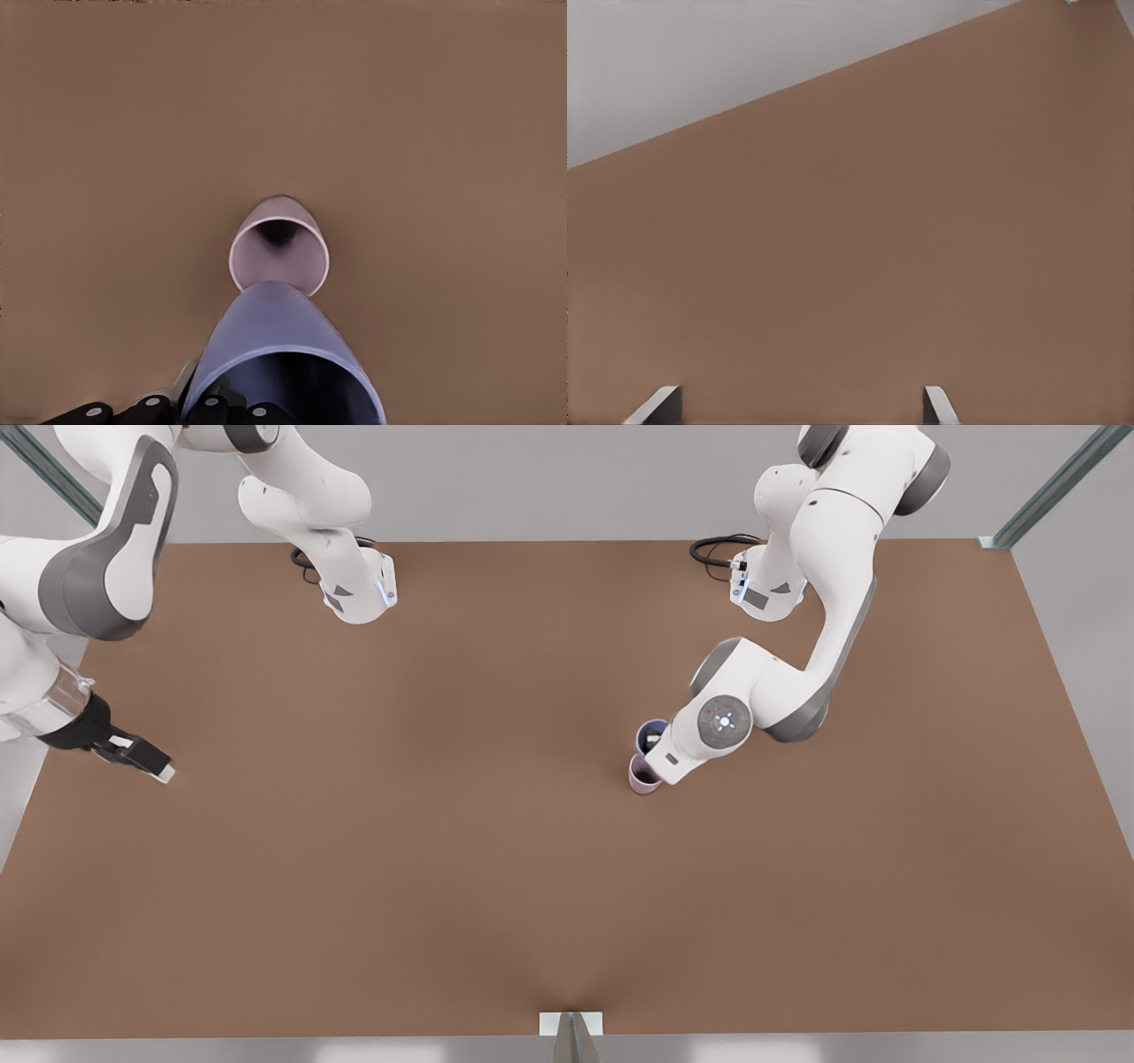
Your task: Stack the cups, with the pink cup at the bottom and the purple cup at the top
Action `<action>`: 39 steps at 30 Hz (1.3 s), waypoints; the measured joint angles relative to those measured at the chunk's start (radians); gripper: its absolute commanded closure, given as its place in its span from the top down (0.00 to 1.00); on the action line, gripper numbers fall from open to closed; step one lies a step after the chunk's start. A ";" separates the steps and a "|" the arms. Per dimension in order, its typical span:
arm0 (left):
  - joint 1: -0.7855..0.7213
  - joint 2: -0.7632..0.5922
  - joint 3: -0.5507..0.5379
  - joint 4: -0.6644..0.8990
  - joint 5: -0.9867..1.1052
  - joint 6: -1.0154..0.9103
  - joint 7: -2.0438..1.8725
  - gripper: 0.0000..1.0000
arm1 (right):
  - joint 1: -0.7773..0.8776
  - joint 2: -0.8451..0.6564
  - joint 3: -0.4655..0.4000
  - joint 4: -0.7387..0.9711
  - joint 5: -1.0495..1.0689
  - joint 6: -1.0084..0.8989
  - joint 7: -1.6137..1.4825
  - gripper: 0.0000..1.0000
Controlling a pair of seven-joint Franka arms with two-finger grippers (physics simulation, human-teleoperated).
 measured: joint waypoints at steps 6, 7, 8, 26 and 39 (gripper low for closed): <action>0.000 -0.008 0.004 0.000 0.015 0.046 -0.093 0.23 | 0.014 0.005 0.004 0.011 0.006 -0.086 -0.065 1.00; 0.000 -0.004 0.003 0.000 0.016 0.056 -0.106 0.23 | 0.013 0.015 0.004 0.017 0.005 -0.093 -0.074 1.00; 0.000 -0.001 0.003 -0.001 0.016 0.065 -0.119 0.24 | 0.014 0.021 0.006 0.021 0.004 -0.099 -0.082 1.00; -0.017 0.033 0.017 -0.028 0.018 0.099 -0.265 0.24 | 0.015 0.042 0.007 0.028 0.005 -0.131 -0.178 1.00; -0.026 0.048 0.016 -0.024 0.015 0.124 -0.324 0.24 | 0.016 0.044 0.007 0.029 0.005 -0.133 -0.207 1.00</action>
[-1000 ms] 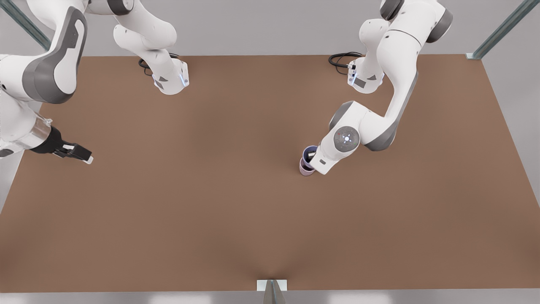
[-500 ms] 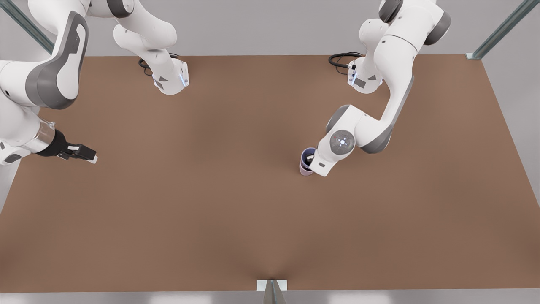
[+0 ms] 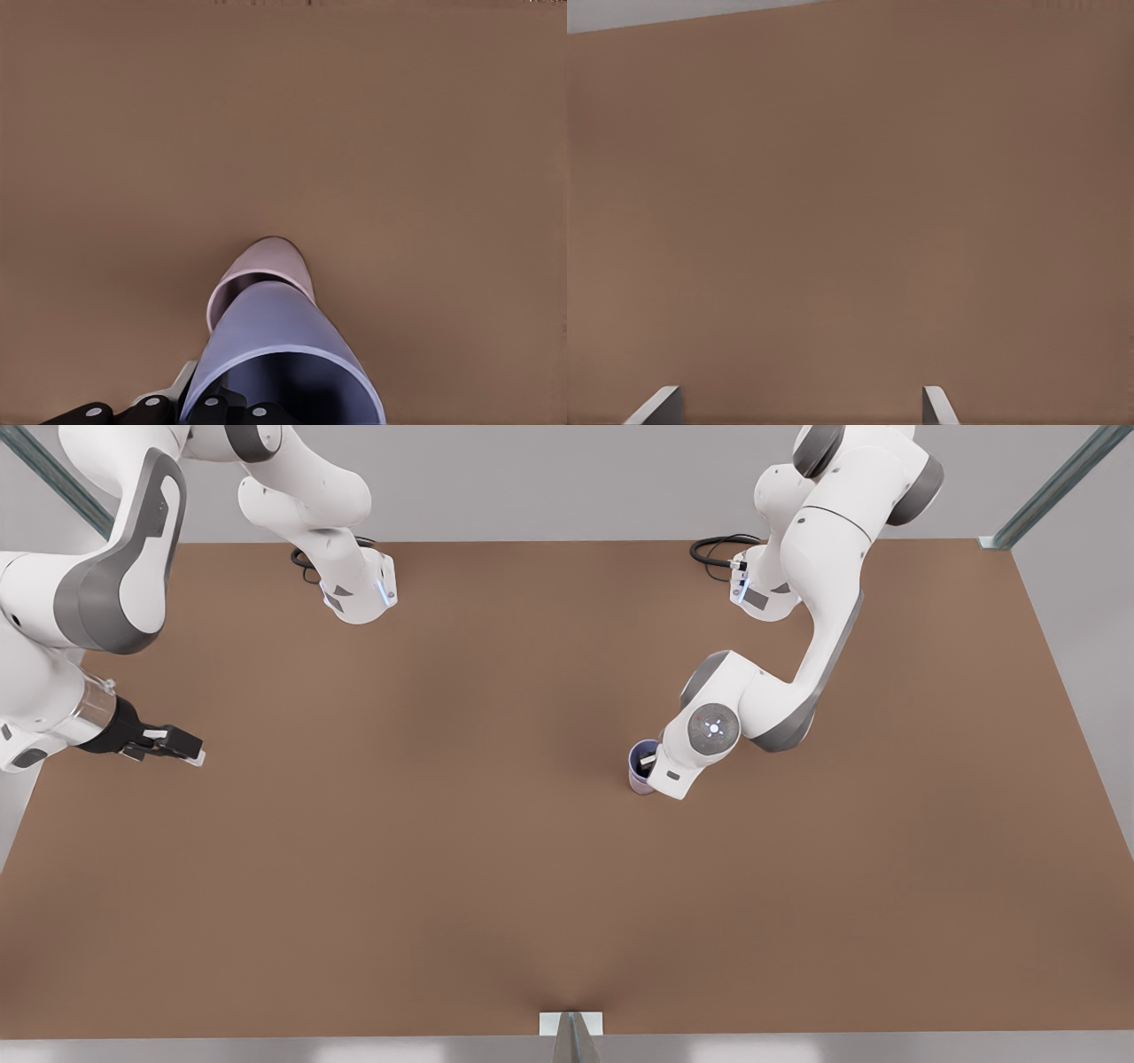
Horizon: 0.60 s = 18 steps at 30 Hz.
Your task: Stack the cups, with the pink cup at the bottom and the purple cup at the top
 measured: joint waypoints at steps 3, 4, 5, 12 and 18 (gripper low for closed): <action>0.001 0.006 0.000 0.000 0.001 0.002 -0.009 0.25 | 0.002 0.000 0.000 0.001 0.000 0.001 -0.004 1.00; 0.001 0.007 0.000 0.000 0.001 0.003 -0.011 0.25 | 0.002 0.000 0.000 0.001 0.000 0.002 -0.005 1.00; 0.001 0.007 0.000 0.000 0.002 0.003 -0.014 0.26 | 0.002 0.000 0.000 0.001 0.000 0.003 -0.005 1.00; 0.000 0.007 0.000 0.000 0.002 0.006 -0.027 0.37 | 0.002 0.001 0.000 0.001 0.000 0.007 -0.009 1.00; 0.000 0.007 0.000 0.000 0.002 0.006 -0.035 0.37 | 0.002 0.002 0.000 0.001 0.000 0.009 -0.012 1.00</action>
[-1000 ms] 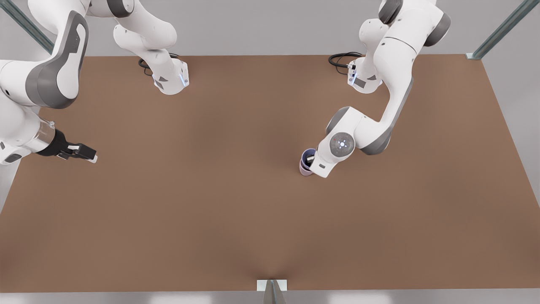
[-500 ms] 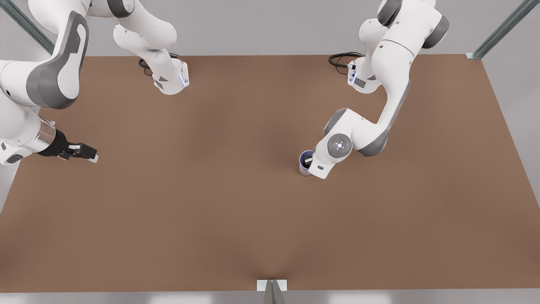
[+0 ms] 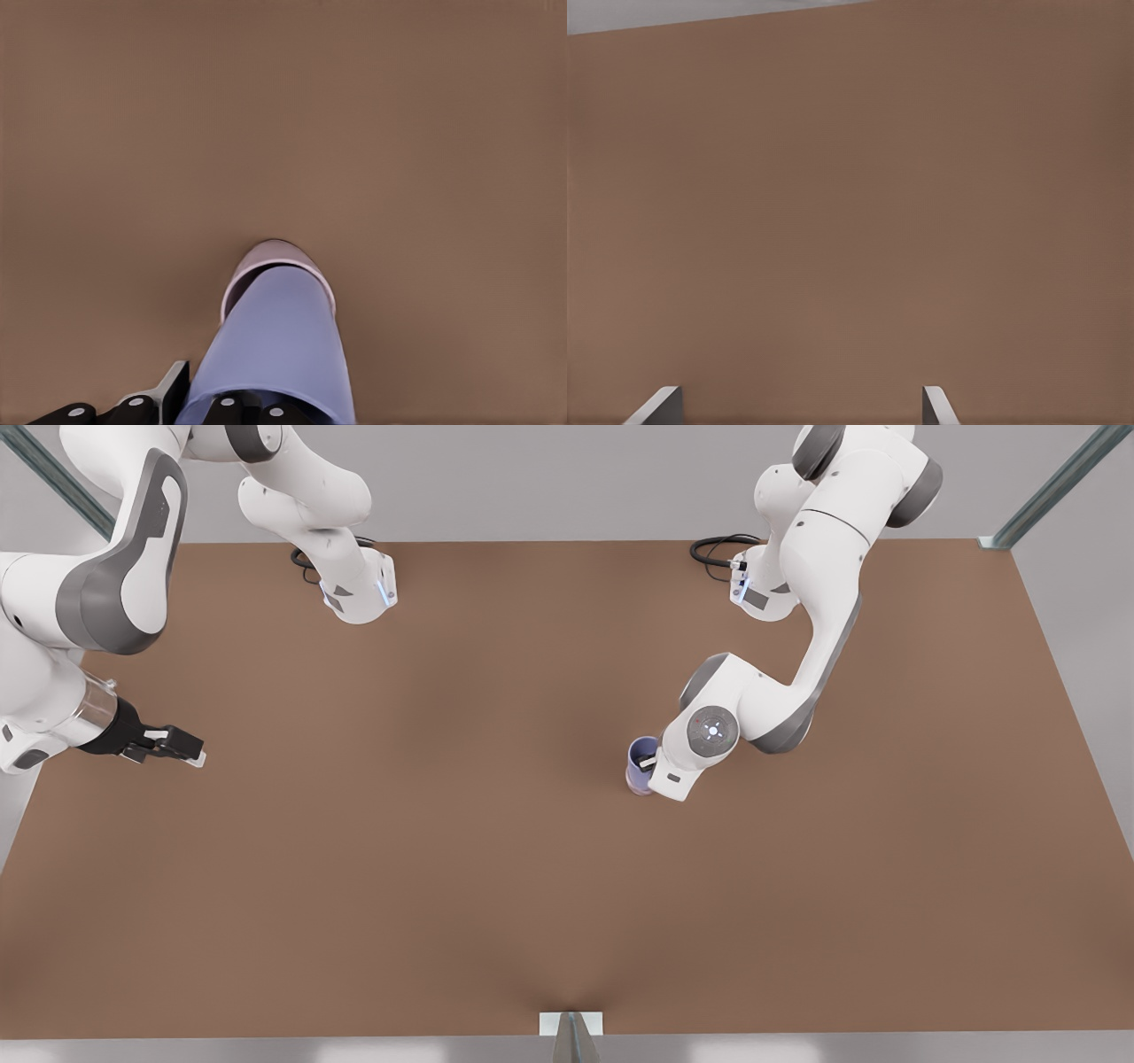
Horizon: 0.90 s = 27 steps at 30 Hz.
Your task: Stack the cups, with the pink cup at the bottom and the purple cup at the top
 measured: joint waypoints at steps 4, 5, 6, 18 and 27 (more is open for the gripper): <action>0.001 0.000 0.000 0.000 0.000 0.000 -0.004 0.37 | 0.001 0.000 0.000 0.000 0.000 0.000 -0.001 1.00; 0.001 0.000 0.000 0.000 0.000 0.000 -0.005 0.37 | 0.001 0.000 0.000 0.000 0.000 0.001 -0.001 1.00; 0.001 0.001 0.000 0.000 0.000 0.000 -0.006 0.37 | 0.001 0.000 0.000 0.000 0.000 0.001 -0.002 1.00; 0.000 0.005 0.000 -0.003 0.000 -0.007 -0.013 0.52 | -0.002 0.005 0.000 0.012 0.000 0.001 -0.004 1.00; -0.003 0.006 0.000 -0.003 0.001 -0.003 -0.015 0.71 | -0.002 0.013 0.000 0.020 0.001 0.002 -0.005 1.00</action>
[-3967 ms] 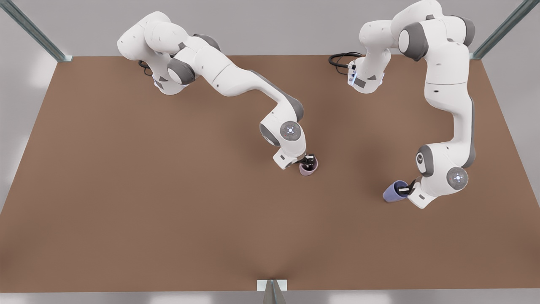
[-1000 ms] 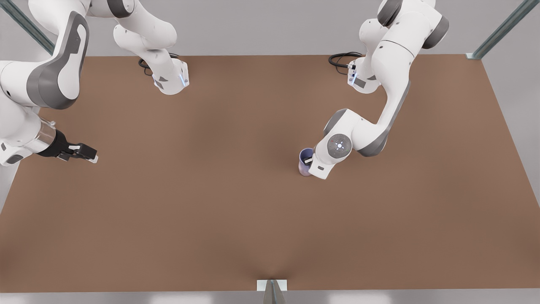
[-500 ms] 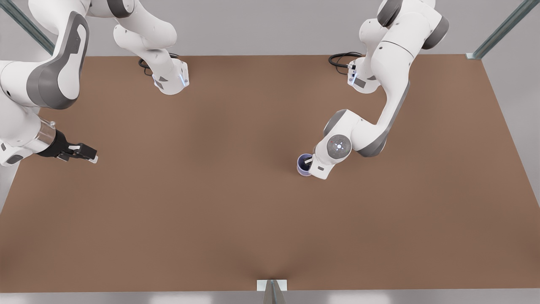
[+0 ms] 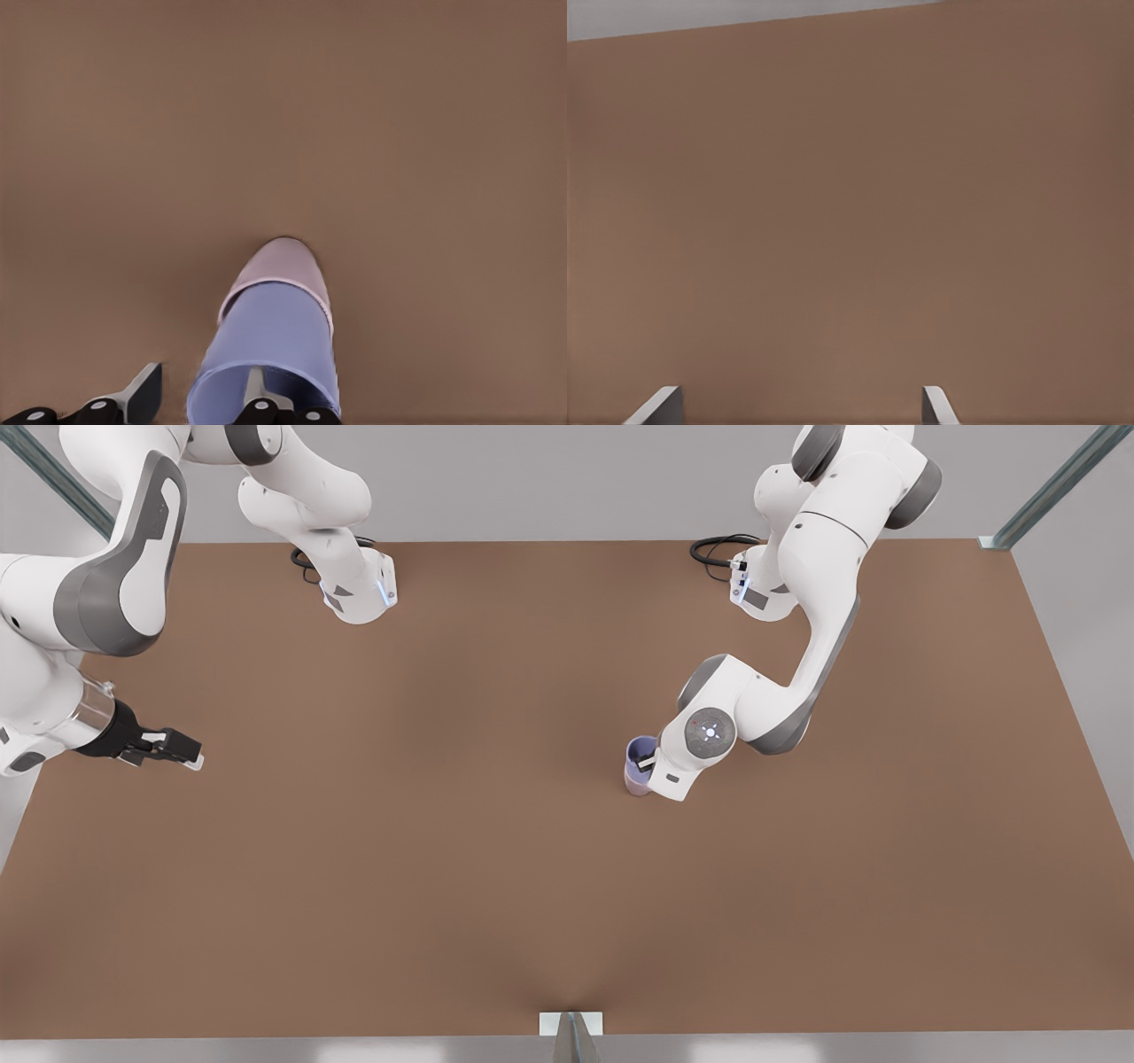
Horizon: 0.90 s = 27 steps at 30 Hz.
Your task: Stack the cups, with the pink cup at the bottom and the purple cup at the top
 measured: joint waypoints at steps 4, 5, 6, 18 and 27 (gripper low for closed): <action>0.000 0.000 0.000 0.000 0.000 0.001 -0.001 0.93 | 0.000 0.001 0.000 0.001 0.000 0.000 0.000 1.00; -0.001 -0.001 0.000 0.000 0.000 0.001 -0.001 0.93 | 0.000 0.001 0.000 0.003 0.000 0.000 0.000 1.00; -0.001 -0.001 0.000 0.000 0.000 0.001 -0.001 0.93 | 0.000 0.002 0.000 0.004 0.000 0.000 0.000 1.00; 0.004 -0.037 0.032 0.075 0.006 -0.061 0.012 1.00 | 0.000 0.005 0.000 0.006 0.000 0.000 -0.001 1.00; 0.031 -0.123 0.336 0.343 0.013 -0.272 0.241 1.00 | 0.000 0.005 0.000 0.006 0.000 0.004 -0.001 1.00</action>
